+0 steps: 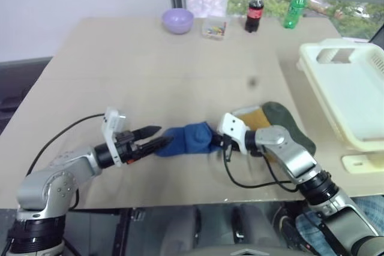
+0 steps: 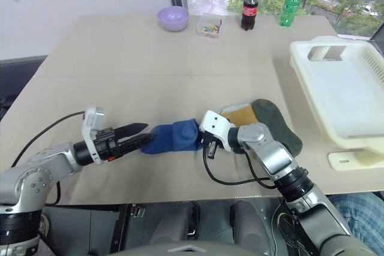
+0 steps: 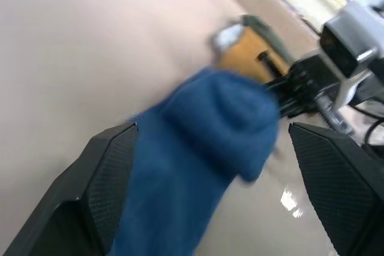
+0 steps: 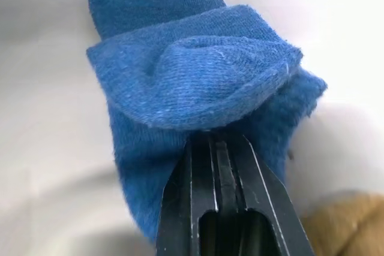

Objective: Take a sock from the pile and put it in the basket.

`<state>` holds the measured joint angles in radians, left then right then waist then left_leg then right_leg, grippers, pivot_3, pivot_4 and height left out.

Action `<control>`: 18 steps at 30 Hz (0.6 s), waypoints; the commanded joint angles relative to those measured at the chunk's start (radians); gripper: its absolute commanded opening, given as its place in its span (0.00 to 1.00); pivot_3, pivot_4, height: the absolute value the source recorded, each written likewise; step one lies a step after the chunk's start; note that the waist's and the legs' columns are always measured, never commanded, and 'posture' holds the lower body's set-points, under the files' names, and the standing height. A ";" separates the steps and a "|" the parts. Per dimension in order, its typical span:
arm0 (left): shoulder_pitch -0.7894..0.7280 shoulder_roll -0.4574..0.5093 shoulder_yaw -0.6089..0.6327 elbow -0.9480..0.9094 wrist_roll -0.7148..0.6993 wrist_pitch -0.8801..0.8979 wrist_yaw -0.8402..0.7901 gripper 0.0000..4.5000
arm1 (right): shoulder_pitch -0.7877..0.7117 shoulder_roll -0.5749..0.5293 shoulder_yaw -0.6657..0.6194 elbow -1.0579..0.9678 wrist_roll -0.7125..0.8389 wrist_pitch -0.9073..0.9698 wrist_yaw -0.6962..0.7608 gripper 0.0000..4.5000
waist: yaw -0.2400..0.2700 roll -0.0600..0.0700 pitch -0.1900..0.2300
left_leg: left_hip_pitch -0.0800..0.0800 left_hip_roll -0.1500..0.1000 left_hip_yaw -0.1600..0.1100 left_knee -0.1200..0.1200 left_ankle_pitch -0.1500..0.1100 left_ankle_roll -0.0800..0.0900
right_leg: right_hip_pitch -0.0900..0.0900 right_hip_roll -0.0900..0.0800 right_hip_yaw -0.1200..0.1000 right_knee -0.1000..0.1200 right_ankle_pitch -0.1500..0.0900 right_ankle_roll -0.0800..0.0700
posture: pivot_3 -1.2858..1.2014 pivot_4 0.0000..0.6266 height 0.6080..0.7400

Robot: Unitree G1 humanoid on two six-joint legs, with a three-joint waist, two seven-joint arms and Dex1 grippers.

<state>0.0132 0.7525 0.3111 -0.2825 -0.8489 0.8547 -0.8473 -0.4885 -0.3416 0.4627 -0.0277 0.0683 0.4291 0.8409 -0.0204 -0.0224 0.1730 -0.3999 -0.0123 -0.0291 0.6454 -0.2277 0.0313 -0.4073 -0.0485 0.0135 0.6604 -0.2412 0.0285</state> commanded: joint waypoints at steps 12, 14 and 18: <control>-0.086 -0.081 -0.118 -0.048 -0.004 0.055 0.065 0.95 | -0.019 0.017 0.011 0.093 -0.036 -0.044 0.023 0.00 | 0.005 0.000 0.000 | 0.001 0.001 0.000 0.000 0.000 0.000 | 0.000 0.000 0.000 0.001 -0.001 -0.002 | 0.52 0.24 1.00; -0.127 -0.118 -0.133 -0.073 -0.061 0.043 0.005 0.95 | -0.019 0.015 0.009 0.087 -0.034 -0.040 0.027 0.00 | 0.007 -0.001 -0.001 | 0.001 0.001 0.000 0.000 0.000 0.000 | 0.000 0.000 0.000 0.001 -0.001 -0.002 | 0.52 0.24 1.00; -0.177 -0.144 -0.171 -0.065 -0.065 0.030 -0.039 0.95 | -0.016 0.009 0.008 0.082 -0.034 -0.037 0.034 0.00 | 0.005 0.000 0.000 | 0.001 0.001 0.000 0.000 0.000 0.000 | 0.001 0.000 0.001 0.001 -0.001 -0.002 | 0.52 0.24 1.00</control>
<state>-0.1502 0.6181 0.1483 -0.3299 -0.9044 0.9068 -0.8619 -0.5118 -0.3234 0.4624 0.0361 0.0550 0.3686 0.8698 -0.0157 -0.0227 0.1726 -0.3990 -0.0118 -0.0283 0.6451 -0.2277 0.0310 -0.4065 -0.0487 0.0146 0.6610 -0.2419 0.0265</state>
